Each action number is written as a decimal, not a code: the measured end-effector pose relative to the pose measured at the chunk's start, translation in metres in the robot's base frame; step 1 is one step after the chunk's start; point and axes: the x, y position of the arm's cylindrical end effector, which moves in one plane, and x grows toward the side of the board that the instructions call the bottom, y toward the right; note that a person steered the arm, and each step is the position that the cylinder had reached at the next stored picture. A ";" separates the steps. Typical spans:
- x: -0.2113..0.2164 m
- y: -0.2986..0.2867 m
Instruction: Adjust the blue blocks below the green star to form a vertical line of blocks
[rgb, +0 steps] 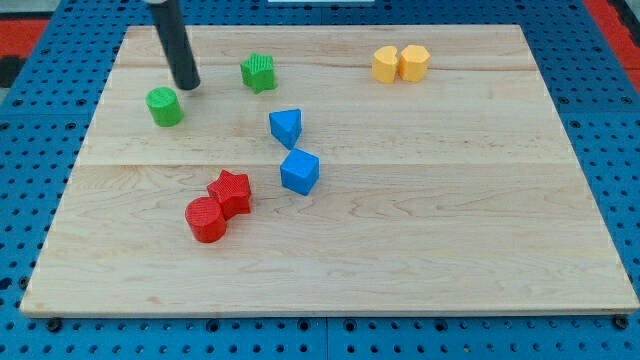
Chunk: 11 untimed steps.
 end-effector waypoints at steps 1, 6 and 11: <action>-0.032 0.039; 0.071 0.089; 0.097 0.103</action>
